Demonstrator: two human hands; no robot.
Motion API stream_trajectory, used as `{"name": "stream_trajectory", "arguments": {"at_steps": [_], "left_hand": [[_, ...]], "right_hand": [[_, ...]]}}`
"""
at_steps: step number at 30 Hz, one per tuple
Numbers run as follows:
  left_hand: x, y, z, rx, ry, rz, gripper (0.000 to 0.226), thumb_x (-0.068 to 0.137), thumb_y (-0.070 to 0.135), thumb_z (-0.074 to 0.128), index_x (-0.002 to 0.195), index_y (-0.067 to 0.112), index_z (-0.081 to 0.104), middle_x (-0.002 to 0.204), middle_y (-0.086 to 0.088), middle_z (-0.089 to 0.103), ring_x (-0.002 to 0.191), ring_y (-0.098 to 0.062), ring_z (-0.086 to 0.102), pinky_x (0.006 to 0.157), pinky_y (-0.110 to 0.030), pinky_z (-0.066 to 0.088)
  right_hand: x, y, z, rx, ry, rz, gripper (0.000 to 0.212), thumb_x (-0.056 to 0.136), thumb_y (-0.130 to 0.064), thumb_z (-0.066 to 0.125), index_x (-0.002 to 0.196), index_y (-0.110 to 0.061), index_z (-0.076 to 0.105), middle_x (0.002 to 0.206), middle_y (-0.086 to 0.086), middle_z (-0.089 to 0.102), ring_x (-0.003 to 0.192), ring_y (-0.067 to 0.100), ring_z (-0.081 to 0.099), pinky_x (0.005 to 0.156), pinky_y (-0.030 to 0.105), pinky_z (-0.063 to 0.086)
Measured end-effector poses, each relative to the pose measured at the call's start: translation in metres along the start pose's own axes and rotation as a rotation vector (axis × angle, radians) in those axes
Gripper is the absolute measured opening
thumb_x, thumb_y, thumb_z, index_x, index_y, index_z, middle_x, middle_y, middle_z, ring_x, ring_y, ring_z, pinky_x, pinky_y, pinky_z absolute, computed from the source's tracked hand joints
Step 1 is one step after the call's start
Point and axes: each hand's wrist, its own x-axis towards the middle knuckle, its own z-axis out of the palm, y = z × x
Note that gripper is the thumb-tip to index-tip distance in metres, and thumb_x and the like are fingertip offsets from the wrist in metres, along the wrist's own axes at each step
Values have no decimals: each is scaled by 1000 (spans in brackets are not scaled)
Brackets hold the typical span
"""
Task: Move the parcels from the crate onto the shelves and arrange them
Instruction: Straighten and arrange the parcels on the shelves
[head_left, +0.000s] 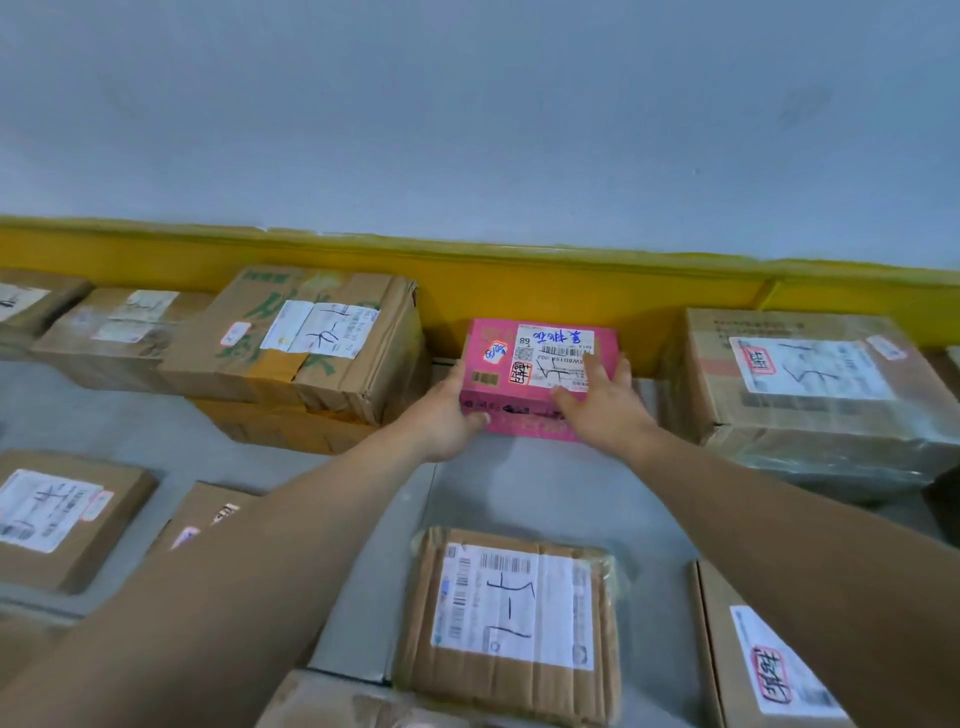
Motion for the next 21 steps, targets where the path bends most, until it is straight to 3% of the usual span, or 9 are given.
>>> {"name": "stream_trajectory", "arguments": {"at_steps": [4, 9, 13, 18, 21], "left_hand": [[41, -24, 14, -21, -54, -69, 87, 82, 52, 53, 152, 43, 3, 150, 4, 38, 131, -20, 44, 110, -45, 39], [18, 8, -2, 88, -57, -114, 85, 93, 34, 59, 156, 32, 2, 155, 0, 28, 133, -24, 41, 111, -40, 37], [3, 21, -7, 216, 4, -25, 75, 92, 37, 60, 154, 31, 18, 158, 1, 20, 139, -25, 35, 112, -41, 34], [-32, 45, -7, 271, 8, 104, 67, 92, 36, 60, 151, 25, 29, 158, 2, 23, 134, -24, 41, 110, -37, 36], [-64, 60, 1, 312, 11, 176, 69, 95, 37, 58, 152, 20, 24, 157, -4, 25, 138, -26, 36, 111, -34, 32]], "right_hand": [[15, 2, -2, 32, 0, -9, 79, 100, -51, 46, 159, -23, 3, 163, 19, -15, 147, 44, 20, 116, 42, 25], [25, -1, -12, -12, -39, 7, 80, 99, -56, 46, 160, -26, 2, 164, 17, -16, 149, 44, 15, 117, 45, 26], [19, -4, -27, -110, -15, -40, 80, 98, -57, 45, 159, -18, 11, 165, 16, -5, 151, 37, 2, 119, 49, 18], [-17, -8, -56, -218, 102, -186, 76, 97, -57, 46, 156, -14, 23, 163, 18, 14, 151, 35, 9, 122, 46, 15], [-56, -2, -70, -227, 172, -196, 72, 98, -53, 47, 155, -15, 26, 163, 16, 17, 151, 33, 13, 122, 44, 16]]}}
